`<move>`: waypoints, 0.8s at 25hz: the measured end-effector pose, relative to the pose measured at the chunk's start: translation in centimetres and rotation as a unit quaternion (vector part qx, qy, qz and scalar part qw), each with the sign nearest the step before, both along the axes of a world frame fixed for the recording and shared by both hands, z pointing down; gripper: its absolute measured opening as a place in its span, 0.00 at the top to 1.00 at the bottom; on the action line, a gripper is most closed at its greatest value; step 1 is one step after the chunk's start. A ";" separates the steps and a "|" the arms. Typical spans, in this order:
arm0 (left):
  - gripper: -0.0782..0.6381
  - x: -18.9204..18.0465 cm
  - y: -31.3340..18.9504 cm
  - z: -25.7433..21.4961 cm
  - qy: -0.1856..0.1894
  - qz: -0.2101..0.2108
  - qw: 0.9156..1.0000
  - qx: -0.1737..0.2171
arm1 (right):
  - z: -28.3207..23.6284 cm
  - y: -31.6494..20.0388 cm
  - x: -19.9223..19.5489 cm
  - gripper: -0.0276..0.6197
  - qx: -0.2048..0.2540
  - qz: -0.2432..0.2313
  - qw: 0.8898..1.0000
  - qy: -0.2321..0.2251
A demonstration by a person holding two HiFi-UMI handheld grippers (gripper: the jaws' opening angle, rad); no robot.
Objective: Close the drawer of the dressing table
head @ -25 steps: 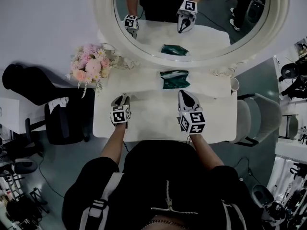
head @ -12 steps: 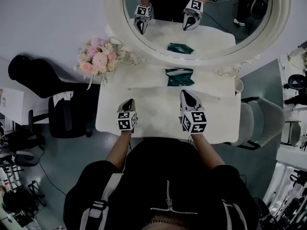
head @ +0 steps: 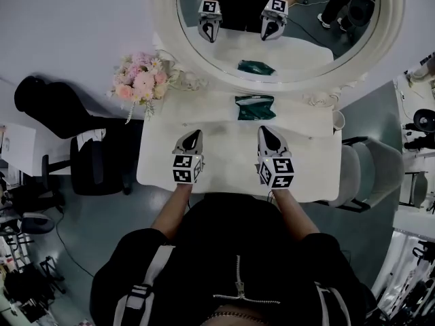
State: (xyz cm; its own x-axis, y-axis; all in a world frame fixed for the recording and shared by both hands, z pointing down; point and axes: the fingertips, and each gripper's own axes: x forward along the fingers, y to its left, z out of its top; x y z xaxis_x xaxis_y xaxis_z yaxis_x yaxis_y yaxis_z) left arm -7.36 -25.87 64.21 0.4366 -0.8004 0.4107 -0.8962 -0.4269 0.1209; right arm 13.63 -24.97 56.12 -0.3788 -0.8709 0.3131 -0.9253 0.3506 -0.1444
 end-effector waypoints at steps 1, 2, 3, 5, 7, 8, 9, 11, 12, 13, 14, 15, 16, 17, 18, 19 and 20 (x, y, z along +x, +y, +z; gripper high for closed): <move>0.88 0.7 -0.3 -1.0 0.004 0.006 1.000 0.012 | -0.2 0.1 0.3 0.96 0.004 0.005 1.000 0.001; 0.88 1.3 -0.5 -2.0 0.008 0.012 1.000 0.023 | -0.3 0.2 0.6 0.96 0.008 0.009 1.000 0.002; 0.88 2.0 -0.7 -3.0 0.012 0.018 0.999 0.034 | -0.5 0.3 0.9 0.96 0.013 0.014 1.000 0.003; 0.88 3.3 -1.0 -4.9 0.019 0.028 0.998 0.055 | -0.8 0.6 1.4 0.96 0.020 0.022 1.000 0.005; 0.88 4.3 -1.2 -6.5 0.024 0.037 0.996 0.073 | -1.0 0.7 1.8 0.96 0.024 0.027 0.999 0.005; 0.88 4.7 -1.3 -7.1 0.026 0.042 0.996 0.080 | -1.2 0.8 2.0 0.96 0.027 0.029 0.999 0.005; 0.88 5.1 -1.3 -7.6 0.026 0.048 0.995 0.087 | -1.4 0.8 2.1 0.96 0.031 0.031 0.999 0.005; 0.88 5.8 -1.2 -8.5 0.025 0.058 0.993 0.099 | -2.0 0.9 2.4 0.96 0.041 0.033 0.999 0.005; 0.88 6.0 -1.2 -8.9 0.022 0.063 0.992 0.104 | -2.3 1.0 2.4 0.96 0.046 0.034 0.998 0.004; 0.88 6.3 -1.1 -9.2 0.019 0.068 0.992 0.109 | -2.6 1.0 2.5 0.96 0.052 0.035 0.998 0.003; 0.88 6.4 -1.1 -9.3 0.017 0.072 0.991 0.113 | -2.9 1.1 2.5 0.96 0.057 0.036 0.998 0.001; 0.88 6.6 -1.1 -9.4 0.017 0.075 0.990 0.115 | -3.1 1.2 2.5 0.96 0.061 0.036 0.998 0.001; 0.88 6.6 -1.0 -9.5 0.016 0.077 0.990 0.116 | -3.3 1.2 2.6 0.96 0.064 0.036 0.997 0.000; 0.88 6.6 -1.0 -9.5 0.016 0.079 0.990 0.117 | -3.4 1.3 2.6 0.96 0.066 0.036 0.997 0.000; 0.88 6.6 -1.0 -9.6 0.015 0.080 0.990 0.117 | -3.5 1.4 2.6 0.96 0.067 0.037 0.997 0.000; 0.88 6.5 -1.0 -9.7 0.015 0.081 0.990 0.118 | -3.5 1.5 2.7 0.96 0.069 0.037 0.997 0.001; 0.88 6.4 -0.9 -9.8 0.014 0.081 0.989 0.119 | -3.6 1.6 2.8 0.96 0.071 0.038 0.997 0.002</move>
